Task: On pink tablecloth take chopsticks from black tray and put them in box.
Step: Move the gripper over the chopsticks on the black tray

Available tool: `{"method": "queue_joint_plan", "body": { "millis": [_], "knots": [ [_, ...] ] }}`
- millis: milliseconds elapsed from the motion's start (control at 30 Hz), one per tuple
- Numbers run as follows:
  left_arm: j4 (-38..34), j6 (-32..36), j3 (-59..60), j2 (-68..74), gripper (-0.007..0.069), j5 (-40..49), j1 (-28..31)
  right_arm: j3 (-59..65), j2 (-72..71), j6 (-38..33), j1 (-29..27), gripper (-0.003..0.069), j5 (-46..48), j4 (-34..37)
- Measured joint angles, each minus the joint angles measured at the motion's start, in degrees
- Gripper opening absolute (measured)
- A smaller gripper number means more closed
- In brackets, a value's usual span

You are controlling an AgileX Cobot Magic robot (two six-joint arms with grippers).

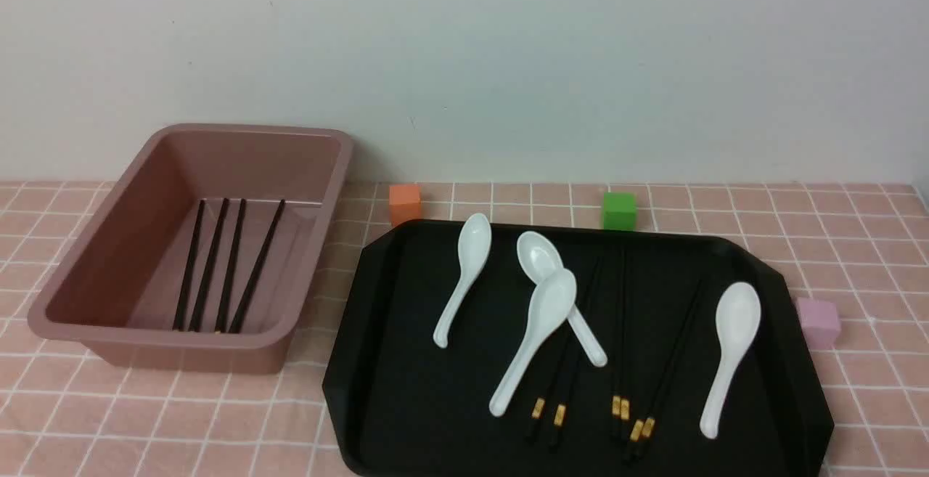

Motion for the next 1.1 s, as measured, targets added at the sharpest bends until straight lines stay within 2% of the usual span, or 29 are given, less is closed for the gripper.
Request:
{"method": "queue_joint_plan", "body": {
  "millis": [1100],
  "knots": [
    [0.0,0.0,0.0,0.0,0.0111,0.0,0.0,0.0,0.0,0.0,0.0,0.024,0.0,0.0]
  ]
}}
